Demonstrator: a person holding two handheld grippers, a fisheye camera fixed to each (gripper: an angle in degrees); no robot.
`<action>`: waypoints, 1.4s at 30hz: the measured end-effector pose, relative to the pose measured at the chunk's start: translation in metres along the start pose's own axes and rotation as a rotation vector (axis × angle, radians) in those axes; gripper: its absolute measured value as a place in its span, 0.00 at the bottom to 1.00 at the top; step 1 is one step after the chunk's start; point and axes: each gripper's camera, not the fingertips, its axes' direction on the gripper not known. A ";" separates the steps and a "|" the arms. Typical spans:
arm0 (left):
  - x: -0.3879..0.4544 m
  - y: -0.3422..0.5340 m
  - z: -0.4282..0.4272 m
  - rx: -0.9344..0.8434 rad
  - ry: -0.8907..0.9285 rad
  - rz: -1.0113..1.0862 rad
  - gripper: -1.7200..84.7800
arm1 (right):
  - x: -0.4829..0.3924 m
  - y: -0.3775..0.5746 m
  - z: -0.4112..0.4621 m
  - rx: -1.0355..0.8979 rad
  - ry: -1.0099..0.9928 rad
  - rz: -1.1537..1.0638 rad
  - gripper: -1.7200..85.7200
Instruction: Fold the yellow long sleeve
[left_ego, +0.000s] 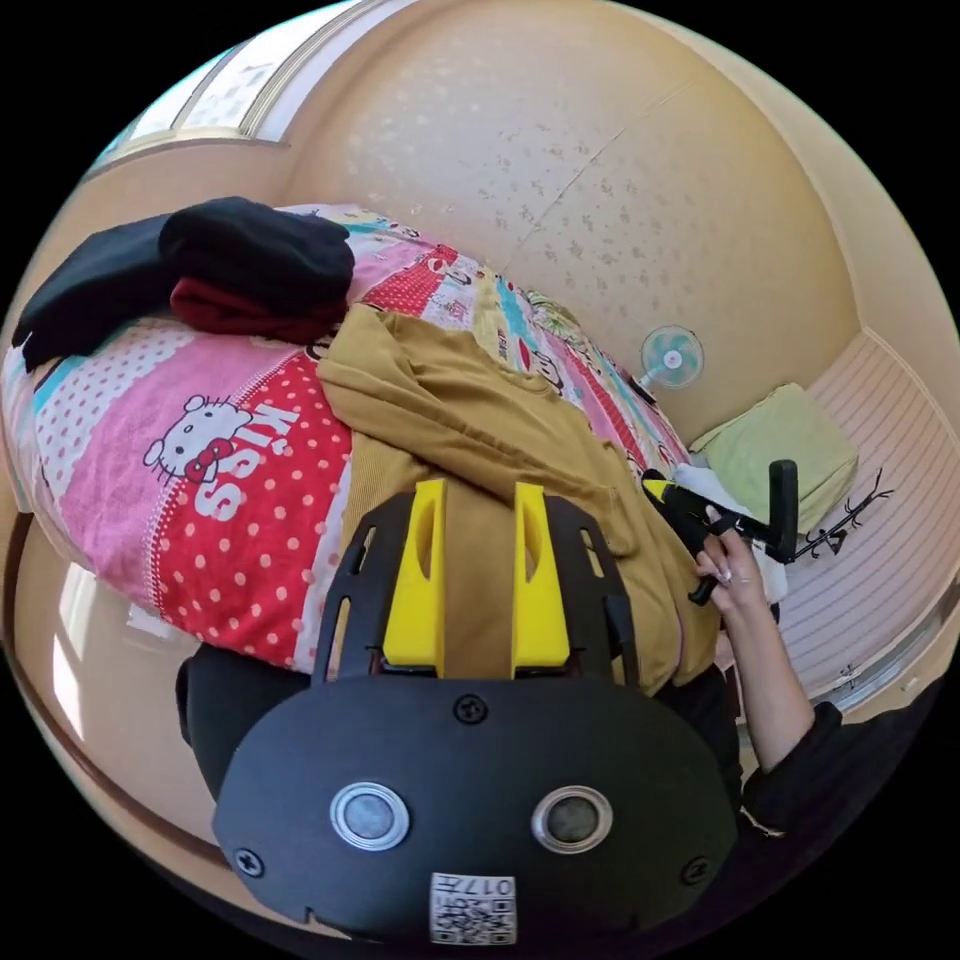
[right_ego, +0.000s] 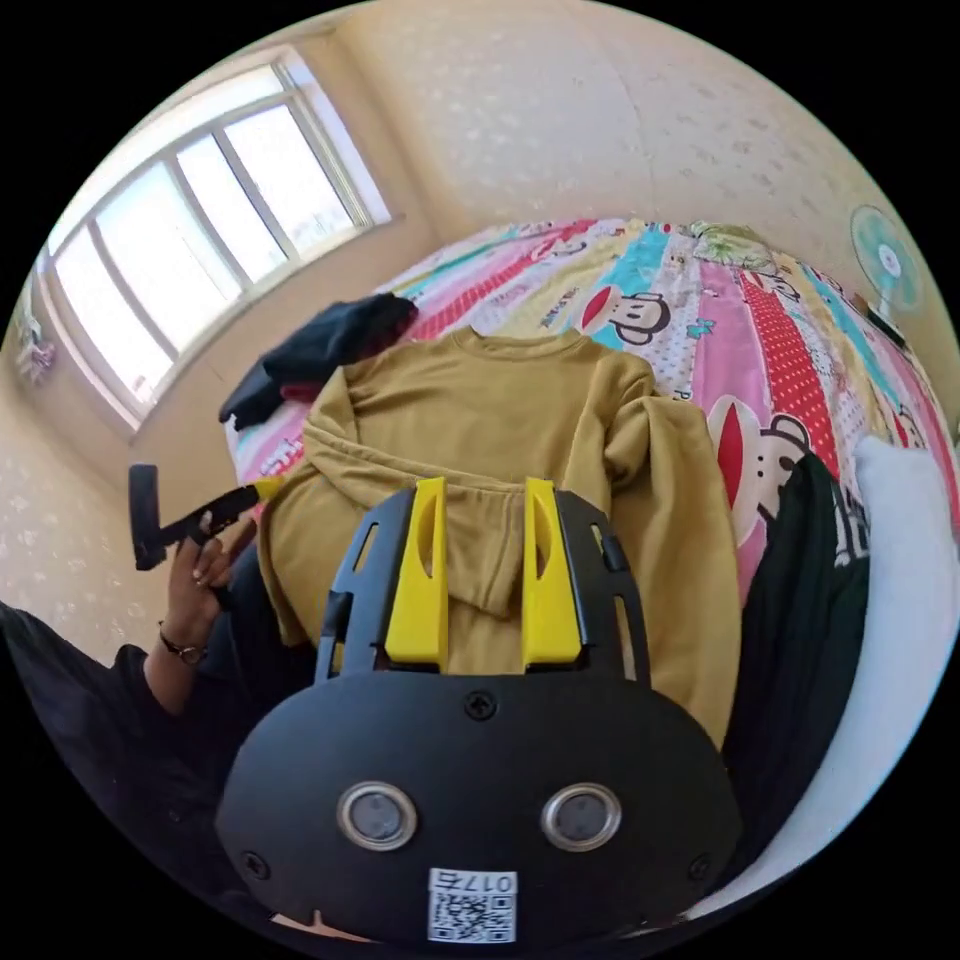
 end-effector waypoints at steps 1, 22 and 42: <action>0.003 0.001 0.018 -0.038 -0.018 0.019 0.14 | 0.000 -0.020 0.027 -0.115 0.009 -0.044 0.16; -0.008 0.023 0.050 0.003 -0.009 0.072 0.11 | -0.033 -0.019 -0.165 0.490 0.363 -0.187 0.10; -0.064 0.011 0.044 0.013 0.089 -0.016 0.08 | 0.033 -0.008 -0.172 0.337 0.462 -0.134 0.12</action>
